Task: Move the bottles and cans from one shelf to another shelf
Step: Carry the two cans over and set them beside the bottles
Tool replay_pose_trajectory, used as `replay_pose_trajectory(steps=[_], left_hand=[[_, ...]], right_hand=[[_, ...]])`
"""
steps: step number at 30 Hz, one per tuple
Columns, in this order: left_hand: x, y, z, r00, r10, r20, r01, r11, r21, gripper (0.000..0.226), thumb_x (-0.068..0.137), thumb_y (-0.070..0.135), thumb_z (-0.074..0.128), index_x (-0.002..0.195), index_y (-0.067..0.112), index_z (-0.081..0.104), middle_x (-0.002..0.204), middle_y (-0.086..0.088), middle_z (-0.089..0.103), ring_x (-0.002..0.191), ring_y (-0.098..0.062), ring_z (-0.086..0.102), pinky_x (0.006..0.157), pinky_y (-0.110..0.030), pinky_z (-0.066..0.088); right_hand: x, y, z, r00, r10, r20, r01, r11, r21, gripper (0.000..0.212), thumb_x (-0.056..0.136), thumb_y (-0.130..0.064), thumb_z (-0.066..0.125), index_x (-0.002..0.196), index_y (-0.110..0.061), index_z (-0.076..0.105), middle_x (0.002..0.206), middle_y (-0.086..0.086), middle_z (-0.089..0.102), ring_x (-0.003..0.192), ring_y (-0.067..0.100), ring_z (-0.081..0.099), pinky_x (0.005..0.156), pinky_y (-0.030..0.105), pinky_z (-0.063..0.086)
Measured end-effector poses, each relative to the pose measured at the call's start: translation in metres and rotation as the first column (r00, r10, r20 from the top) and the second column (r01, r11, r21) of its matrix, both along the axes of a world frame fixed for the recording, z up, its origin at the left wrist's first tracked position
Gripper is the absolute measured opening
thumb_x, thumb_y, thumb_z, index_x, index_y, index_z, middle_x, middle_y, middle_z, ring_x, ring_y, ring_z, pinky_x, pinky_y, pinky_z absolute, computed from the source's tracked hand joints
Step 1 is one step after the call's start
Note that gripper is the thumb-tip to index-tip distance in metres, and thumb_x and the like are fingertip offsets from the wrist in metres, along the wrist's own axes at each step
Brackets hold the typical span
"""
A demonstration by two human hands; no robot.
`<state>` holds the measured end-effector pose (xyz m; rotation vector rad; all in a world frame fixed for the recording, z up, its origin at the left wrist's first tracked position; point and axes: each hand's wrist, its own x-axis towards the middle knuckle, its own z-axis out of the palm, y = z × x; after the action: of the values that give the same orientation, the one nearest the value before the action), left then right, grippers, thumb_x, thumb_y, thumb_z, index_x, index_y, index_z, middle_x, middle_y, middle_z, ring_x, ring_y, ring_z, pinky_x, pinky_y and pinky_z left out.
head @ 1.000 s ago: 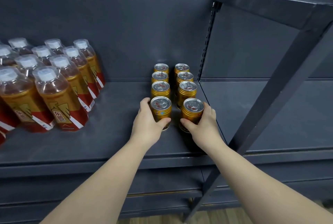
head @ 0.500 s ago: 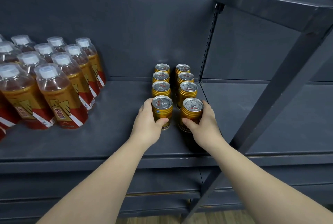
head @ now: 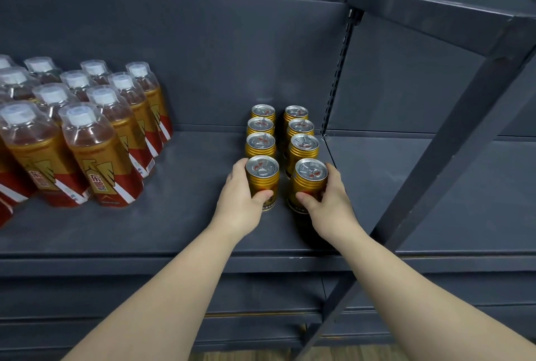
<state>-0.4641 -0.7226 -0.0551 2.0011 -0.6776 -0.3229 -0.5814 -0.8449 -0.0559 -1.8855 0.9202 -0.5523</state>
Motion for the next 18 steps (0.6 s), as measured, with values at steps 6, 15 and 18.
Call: replay_pose_trajectory(steps=[6,15,18], left_hand=[[-0.005,-0.001,-0.004,1.0,0.022,0.008,-0.022,1.0,0.003,0.082,0.085,0.032,0.077,0.149,0.025,0.025,0.147,0.001,0.04,0.132,-0.019,0.044,0.104,-0.034,0.043],[0.001,-0.003,-0.004,1.0,0.011,0.017,-0.011,1.0,-0.002,0.078,0.089,0.019,0.074,0.151,0.024,0.027,0.148,0.001,0.044,0.133,-0.019,0.046,0.106,-0.032,0.04],[0.002,-0.007,-0.006,1.0,0.011,0.001,-0.011,1.0,-0.012,0.077,0.091,0.018,0.072,0.152,0.024,0.025,0.149,0.002,0.043,0.135,-0.018,0.044,0.107,-0.033,0.04]], right_hand=[[0.0,0.002,-0.002,1.0,-0.002,-0.014,0.001,1.0,-0.018,0.098,0.08,-0.026,0.084,0.155,-0.024,0.021,0.154,-0.003,0.04,0.138,0.02,0.043,0.111,0.039,0.041],[0.007,-0.002,-0.006,0.999,-0.038,-0.003,0.038,0.998,-0.042,0.083,0.083,-0.022,0.082,0.149,-0.022,0.032,0.145,-0.003,0.048,0.13,0.019,0.05,0.105,0.035,0.043],[0.01,-0.004,-0.007,0.999,-0.035,-0.007,0.035,0.999,-0.038,0.086,0.084,-0.022,0.08,0.153,-0.023,0.027,0.15,-0.003,0.045,0.135,0.02,0.047,0.108,0.037,0.042]])
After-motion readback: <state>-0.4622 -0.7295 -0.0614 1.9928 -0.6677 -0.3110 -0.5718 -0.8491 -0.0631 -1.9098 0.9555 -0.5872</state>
